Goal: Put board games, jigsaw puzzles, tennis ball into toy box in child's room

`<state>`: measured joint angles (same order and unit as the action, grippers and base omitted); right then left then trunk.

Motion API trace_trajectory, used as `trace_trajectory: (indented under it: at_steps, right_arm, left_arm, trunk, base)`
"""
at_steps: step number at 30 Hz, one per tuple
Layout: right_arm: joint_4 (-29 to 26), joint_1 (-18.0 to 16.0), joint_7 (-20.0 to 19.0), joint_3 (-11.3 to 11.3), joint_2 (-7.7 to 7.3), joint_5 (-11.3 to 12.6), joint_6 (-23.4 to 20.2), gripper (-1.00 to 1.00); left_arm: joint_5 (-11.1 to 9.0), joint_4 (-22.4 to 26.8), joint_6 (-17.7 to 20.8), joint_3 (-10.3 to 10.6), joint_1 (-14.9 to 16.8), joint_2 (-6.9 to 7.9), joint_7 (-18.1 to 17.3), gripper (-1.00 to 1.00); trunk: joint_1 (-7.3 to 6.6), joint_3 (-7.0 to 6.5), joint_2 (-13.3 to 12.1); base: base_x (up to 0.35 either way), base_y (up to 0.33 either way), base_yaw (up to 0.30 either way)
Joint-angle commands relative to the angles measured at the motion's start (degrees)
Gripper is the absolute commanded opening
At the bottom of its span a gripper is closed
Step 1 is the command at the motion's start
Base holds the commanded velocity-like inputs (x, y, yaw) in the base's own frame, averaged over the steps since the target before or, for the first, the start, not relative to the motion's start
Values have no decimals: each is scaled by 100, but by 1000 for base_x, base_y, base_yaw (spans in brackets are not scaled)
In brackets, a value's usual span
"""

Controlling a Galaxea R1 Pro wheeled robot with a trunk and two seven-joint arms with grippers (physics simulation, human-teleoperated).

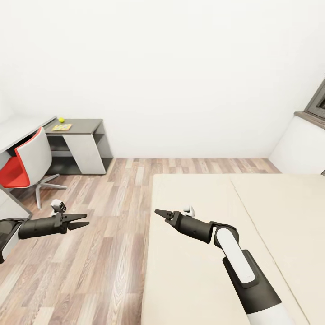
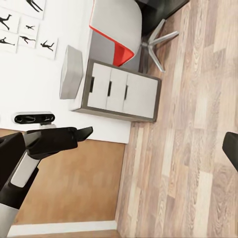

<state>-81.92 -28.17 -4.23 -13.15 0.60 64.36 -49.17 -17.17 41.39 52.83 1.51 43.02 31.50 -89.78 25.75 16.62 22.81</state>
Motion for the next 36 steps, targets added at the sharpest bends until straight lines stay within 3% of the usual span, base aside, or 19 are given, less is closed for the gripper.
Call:
trace_trajectory:
  at_steps: [1, 36]
  right_arm:
    - [0, -4, -43, 6, 2, -46, -22, 100]
    - [-5, -4, -43, 5, 2, -46, -22, 100]
  left_arm:
    - [-10, 0, 61, 16, 5, 5, -22, 100]
    - [-14, 0, 61, 16, 5, 5, -22, 100]
  trunk:
    - [3, 10, 11]
    - [3, 10, 11]
  base:
    - [0, -166, 0]
    - [0, -166, 0]
